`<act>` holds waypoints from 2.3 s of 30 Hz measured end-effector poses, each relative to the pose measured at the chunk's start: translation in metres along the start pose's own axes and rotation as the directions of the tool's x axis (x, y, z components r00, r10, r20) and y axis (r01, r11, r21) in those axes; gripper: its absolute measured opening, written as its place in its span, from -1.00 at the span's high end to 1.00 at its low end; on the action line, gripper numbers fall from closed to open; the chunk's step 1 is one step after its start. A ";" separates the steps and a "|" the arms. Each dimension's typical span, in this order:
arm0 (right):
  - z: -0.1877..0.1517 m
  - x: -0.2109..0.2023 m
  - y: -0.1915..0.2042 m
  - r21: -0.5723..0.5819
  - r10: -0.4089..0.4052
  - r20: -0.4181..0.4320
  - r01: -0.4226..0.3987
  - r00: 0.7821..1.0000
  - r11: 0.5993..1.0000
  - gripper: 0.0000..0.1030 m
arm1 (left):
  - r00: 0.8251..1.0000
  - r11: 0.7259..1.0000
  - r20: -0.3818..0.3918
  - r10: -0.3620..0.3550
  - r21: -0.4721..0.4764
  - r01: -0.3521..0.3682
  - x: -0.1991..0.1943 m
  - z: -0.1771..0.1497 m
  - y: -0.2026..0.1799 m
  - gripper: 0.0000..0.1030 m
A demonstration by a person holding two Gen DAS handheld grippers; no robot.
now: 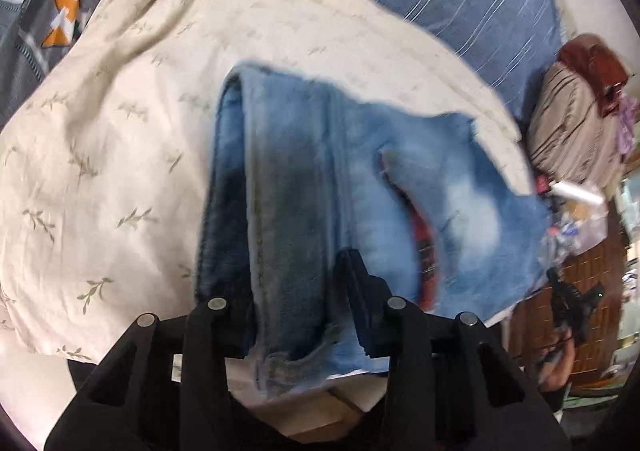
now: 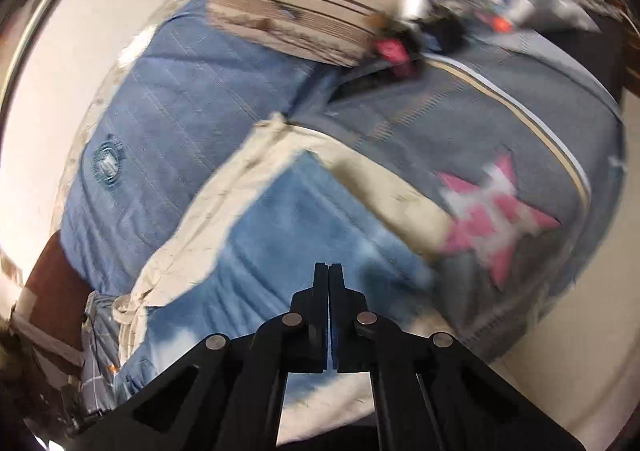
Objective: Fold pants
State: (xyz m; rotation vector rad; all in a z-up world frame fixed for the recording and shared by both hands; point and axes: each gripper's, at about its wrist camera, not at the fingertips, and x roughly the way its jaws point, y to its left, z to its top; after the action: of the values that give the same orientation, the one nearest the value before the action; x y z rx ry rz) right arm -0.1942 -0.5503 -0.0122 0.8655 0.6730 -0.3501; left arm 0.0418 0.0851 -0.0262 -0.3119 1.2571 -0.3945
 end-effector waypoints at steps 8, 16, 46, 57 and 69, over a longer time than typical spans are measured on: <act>-0.001 0.015 -0.004 0.069 0.001 0.003 -0.001 1.000 0.998 0.42 | 1.000 0.999 -0.016 -0.027 -0.045 0.026 0.002 -0.002 0.007 0.25; -0.002 0.003 0.000 0.057 -0.103 0.050 0.100 0.993 0.993 0.08 | 0.999 0.997 0.004 -0.052 -0.060 0.052 0.000 -0.004 0.001 0.01; 0.064 0.040 0.067 -0.258 -0.017 0.024 0.022 1.000 0.966 -0.15 | 0.992 0.988 0.070 -0.106 -0.101 0.113 -0.017 0.065 0.024 -0.18; 0.077 0.092 0.097 -0.422 -0.131 -0.002 0.118 0.991 0.899 0.87 | 0.998 1.000 0.065 0.018 -0.012 -0.017 0.002 0.082 -0.009 0.71; 0.044 0.027 0.075 -0.280 -0.017 0.026 0.024 1.000 0.960 0.52 | 0.997 0.994 0.068 -0.045 -0.094 0.051 -0.032 0.055 0.020 0.53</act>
State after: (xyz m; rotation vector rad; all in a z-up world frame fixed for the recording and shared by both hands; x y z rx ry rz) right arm -0.1166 -0.5403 0.0338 0.5833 0.6910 -0.2744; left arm 0.0888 0.1181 0.0081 -0.4348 1.2078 -0.3628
